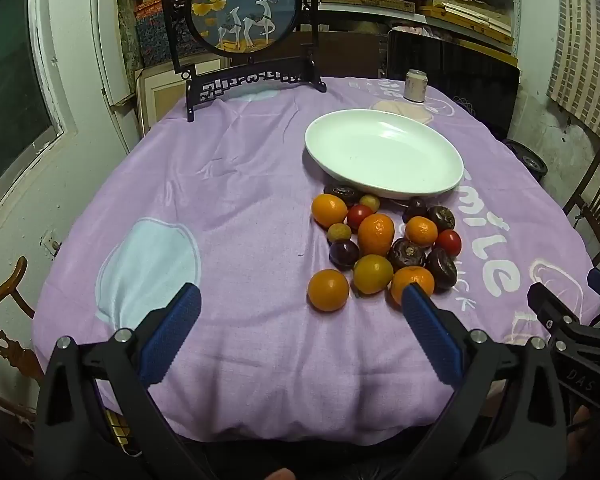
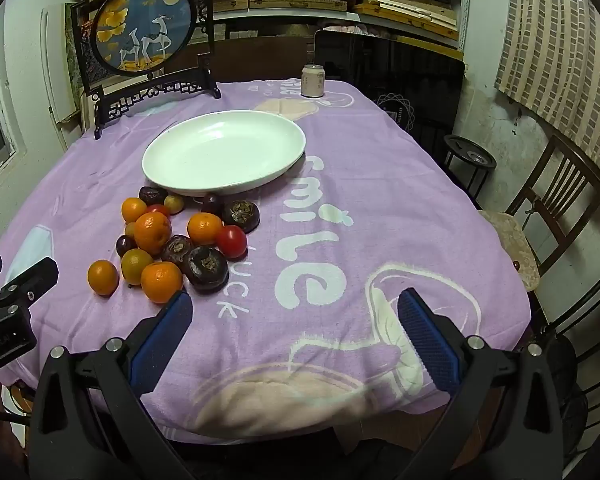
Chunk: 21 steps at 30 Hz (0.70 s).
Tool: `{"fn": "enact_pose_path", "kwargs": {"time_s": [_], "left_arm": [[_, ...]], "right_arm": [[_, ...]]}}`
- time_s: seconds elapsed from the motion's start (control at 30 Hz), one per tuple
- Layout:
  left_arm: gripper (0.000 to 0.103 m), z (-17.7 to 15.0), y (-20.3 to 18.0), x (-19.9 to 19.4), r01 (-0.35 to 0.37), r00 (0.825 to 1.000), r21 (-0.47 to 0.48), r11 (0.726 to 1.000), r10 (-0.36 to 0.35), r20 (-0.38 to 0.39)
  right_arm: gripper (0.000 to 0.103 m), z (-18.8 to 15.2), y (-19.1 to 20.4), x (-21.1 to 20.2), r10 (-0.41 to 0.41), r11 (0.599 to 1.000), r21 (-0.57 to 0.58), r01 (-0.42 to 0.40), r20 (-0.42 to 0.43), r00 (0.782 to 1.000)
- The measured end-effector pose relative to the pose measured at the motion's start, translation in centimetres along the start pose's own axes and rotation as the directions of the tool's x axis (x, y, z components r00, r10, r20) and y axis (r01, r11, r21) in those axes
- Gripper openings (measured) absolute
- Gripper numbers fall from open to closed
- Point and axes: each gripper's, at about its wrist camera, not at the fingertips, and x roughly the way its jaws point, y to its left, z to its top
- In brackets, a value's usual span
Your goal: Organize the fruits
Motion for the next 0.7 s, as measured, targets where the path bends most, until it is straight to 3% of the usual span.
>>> {"fn": "enact_pose_path", "kwargs": {"time_s": [0.7], "left_arm": [[0.101, -0.04, -0.26, -0.33, 0.007, 1.0, -0.004, 1.0, -0.007, 0.009]], "right_arm": [[0.102, -0.07, 0.15, -0.01, -0.001, 1.0, -0.001, 0.001, 0.0, 1.0]]}}
